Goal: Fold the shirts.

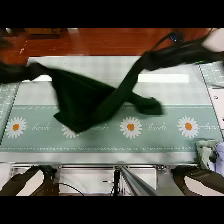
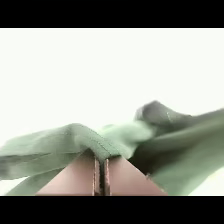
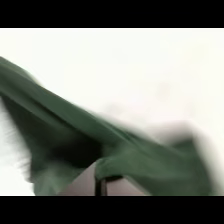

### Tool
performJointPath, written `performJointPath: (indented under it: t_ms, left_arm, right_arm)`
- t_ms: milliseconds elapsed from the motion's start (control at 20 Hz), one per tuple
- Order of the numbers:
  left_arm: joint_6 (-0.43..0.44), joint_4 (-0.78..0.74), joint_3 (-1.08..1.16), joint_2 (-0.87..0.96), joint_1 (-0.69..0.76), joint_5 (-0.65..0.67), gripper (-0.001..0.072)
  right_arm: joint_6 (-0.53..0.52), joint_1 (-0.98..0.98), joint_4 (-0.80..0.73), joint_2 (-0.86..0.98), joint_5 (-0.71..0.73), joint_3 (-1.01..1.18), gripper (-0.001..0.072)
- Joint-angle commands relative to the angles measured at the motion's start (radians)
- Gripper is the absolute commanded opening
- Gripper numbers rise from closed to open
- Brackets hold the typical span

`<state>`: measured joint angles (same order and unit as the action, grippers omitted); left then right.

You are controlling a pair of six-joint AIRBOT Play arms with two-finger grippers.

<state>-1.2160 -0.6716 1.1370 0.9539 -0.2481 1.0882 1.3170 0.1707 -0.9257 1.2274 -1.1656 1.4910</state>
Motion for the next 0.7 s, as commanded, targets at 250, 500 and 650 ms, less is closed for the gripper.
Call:
performJointPath:
  t_ms: [250, 500, 650]
  left_arm:
    - [-0.134, 0.003, 0.539, -0.112, -0.288, 0.174, 0.0024]
    - [-0.166, 0.000, 0.577, -0.179, -0.285, 0.326, 0.0023]
    - [-0.190, -0.076, 0.576, -0.224, -0.282, 0.428, 0.0023]
  right_arm:
    - [0.068, -0.359, -0.175, -0.416, -0.078, 0.068, 0.0022]
    - [0.074, -0.415, -0.197, -0.552, -0.082, 0.068, 0.0022]
    - [0.119, -0.419, -0.307, -0.595, -0.147, 0.068, 0.0022]
